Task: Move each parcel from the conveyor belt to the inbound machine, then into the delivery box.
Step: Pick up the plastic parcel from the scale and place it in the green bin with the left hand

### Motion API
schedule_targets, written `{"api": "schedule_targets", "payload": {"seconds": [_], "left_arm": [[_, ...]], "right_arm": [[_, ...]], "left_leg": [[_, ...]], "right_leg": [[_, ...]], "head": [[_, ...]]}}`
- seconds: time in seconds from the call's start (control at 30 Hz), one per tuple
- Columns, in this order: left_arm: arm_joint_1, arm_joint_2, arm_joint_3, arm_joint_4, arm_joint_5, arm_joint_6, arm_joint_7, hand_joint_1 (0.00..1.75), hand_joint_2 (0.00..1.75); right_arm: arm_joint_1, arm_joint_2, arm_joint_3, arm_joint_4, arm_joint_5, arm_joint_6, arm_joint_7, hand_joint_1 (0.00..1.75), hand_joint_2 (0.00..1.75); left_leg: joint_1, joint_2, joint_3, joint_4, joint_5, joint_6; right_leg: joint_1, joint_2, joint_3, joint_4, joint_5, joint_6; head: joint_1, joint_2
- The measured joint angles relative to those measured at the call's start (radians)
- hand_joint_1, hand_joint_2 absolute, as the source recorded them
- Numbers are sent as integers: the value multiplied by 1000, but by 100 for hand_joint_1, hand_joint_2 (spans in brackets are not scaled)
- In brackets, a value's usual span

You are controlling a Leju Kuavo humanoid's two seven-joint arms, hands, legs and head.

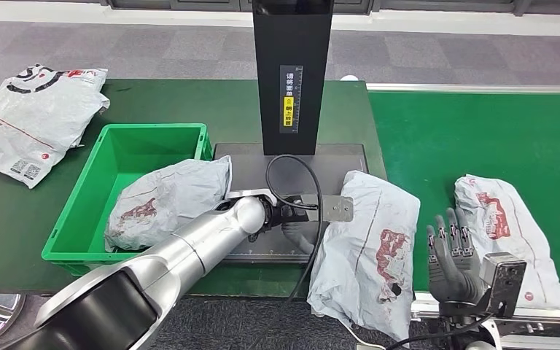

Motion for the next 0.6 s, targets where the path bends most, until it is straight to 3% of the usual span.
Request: {"api": "schedule_targets", "payload": {"seconds": [0.3, 0.43, 0.6], "left_arm": [[-29, -2, -62, 3, 70, -123, 34, 0, 175], [-29, -2, -68, 13, 260, -212, 117, 0, 175], [-8, -2, -138, 22, 479, -223, 196, 0, 175]], "right_arm": [[-15, -17, 18, 46, -9, -4, -4, 0, 175], [-17, -25, 36, 59, -26, -29, -10, 0, 175], [-3, -27, 42, 60, -37, -46, -15, 0, 175]], "left_leg": [[0, 0, 0, 0, 0, 0], [0, 0, 0, 0, 0, 0], [0, 0, 0, 0, 0, 0]], "right_leg": [[0, 0, 0, 0, 0, 0], [0, 0, 0, 0, 0, 0], [0, 0, 0, 0, 0, 0]], "head": [[0, 0], [0, 0], [0, 0]]}}
